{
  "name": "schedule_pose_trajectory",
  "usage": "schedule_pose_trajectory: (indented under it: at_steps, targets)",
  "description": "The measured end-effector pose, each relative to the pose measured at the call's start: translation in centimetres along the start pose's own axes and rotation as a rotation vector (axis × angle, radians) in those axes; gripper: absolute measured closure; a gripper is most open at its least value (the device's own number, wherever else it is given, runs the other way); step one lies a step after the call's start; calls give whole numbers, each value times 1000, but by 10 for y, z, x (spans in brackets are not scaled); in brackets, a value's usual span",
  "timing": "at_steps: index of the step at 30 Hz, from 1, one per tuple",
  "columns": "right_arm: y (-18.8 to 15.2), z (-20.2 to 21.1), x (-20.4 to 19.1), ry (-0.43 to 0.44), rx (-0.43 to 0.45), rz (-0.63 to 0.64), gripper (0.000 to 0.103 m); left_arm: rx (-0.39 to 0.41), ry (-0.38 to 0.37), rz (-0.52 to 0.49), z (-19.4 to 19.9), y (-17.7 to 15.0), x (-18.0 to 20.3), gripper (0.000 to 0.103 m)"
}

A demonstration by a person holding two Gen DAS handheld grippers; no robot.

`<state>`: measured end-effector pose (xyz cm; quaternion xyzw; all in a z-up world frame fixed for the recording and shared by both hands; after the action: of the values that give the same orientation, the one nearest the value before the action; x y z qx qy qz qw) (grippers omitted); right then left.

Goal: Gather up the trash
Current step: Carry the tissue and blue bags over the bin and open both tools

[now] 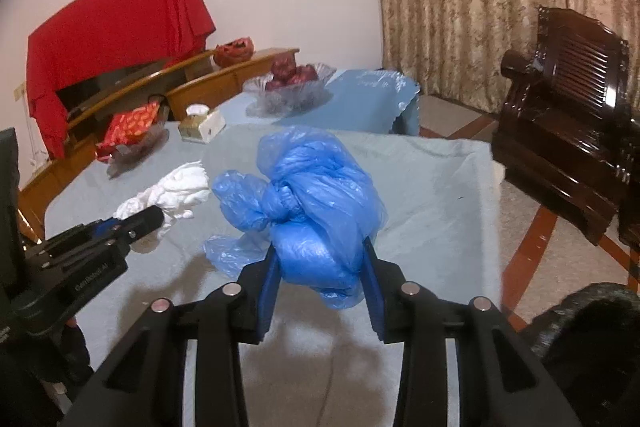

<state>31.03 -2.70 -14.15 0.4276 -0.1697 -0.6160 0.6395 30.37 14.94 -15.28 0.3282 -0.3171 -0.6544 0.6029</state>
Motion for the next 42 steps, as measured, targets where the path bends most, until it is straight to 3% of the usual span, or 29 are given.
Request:
schedule_pose_trajectory:
  at_steps: [10,24,42]
  targets:
    - [7,80,41,-56,66,-42,65,69,-82,-46,55,21,70,82]
    - [-11,191,130,-203,161,-126,65,113,-257,-162,99,18,192,82]
    - [-55,244,243,-414,161,-263,65,60,-458,-300,90,-25,321,82]
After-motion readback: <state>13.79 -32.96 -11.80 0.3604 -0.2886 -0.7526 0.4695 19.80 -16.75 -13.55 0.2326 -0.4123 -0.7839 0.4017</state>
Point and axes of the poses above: each gripper's, at about its wrist camera, not at the fingertips, and z roughly against the way its jaws point, x to its right, y to its top, the point moved 8 cm from there along -z, roughly the way its jaws point, and after that the axes turned 12 degrees about -z, right-handed, at the moved point
